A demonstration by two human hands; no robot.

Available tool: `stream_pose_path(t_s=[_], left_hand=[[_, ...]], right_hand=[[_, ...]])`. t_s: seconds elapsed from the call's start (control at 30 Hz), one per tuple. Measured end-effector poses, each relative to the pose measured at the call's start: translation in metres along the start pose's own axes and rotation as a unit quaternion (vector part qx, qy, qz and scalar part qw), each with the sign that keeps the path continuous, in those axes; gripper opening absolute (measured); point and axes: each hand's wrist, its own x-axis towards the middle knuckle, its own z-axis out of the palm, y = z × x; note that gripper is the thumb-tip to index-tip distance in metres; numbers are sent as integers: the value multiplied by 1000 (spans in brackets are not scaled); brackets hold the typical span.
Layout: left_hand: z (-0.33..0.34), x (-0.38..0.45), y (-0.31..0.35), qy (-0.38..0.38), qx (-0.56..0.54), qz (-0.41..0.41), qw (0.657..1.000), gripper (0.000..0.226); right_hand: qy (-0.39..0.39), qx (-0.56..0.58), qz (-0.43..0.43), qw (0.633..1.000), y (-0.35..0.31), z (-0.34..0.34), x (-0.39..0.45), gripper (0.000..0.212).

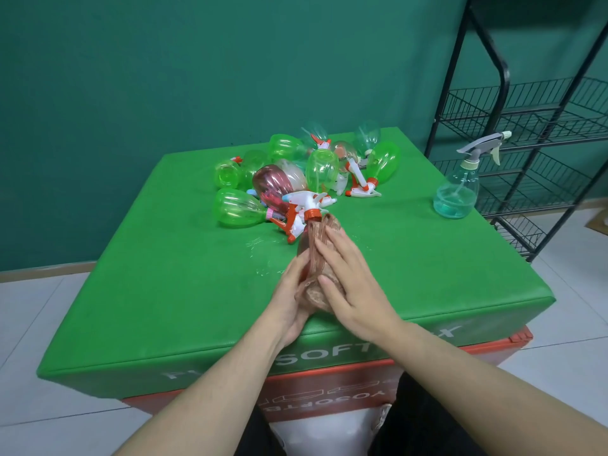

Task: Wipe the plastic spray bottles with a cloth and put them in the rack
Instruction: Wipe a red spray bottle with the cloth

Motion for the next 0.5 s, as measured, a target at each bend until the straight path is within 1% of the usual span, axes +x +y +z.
stream_pose_path(t_s=[0.07,0.17,0.23,0.3,0.4,0.5], left_hand=[[5,-2,1,-10,10,-2,1000,56],[10,-1,2,-18,16,-1,1000,55],[15,1,2,-17,9,-7,1000,47],[24,4,2,4,3,-4,1000,47],[38,10,-3,35,-9,35,999,58],[55,15,-6,53,-34,61,996,60]], right_hand=[[17,29,34,999,0,-3,9,54],[48,115,127,984,-1,-5,21,55],[74,184,207,958,-4,-5,27,49],[102,240,271,927,-9,-6,30,39],[141,271,293,906,-19,-9,30,27],[213,319,326,864,-21,-18,33,24]])
